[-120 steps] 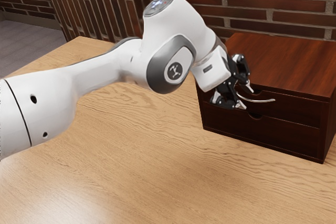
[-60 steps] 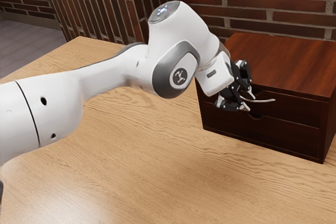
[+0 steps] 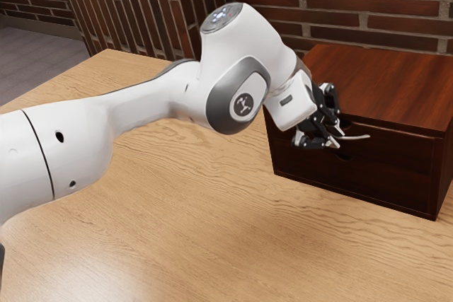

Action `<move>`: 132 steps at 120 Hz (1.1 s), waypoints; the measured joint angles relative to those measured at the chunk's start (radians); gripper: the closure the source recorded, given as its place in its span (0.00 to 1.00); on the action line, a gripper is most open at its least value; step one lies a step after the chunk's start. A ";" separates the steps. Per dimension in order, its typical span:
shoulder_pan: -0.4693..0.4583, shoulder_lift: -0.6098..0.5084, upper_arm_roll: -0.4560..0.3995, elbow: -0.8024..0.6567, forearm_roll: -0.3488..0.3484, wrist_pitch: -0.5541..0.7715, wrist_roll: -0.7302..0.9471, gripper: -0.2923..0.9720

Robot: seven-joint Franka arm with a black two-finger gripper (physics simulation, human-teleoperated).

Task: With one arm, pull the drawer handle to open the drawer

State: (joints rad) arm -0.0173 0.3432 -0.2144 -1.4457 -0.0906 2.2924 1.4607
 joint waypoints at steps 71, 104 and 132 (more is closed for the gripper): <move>0.000 -0.129 0.000 -0.166 -0.001 0.010 -0.015 0.76; 0.000 -0.213 -0.002 -0.268 -0.001 0.024 -0.025 0.77; 0.000 -0.287 -0.012 -0.361 -0.005 0.038 -0.034 0.77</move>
State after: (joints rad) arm -0.0174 0.0559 -0.2268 -1.8062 -0.0960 2.3308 1.4267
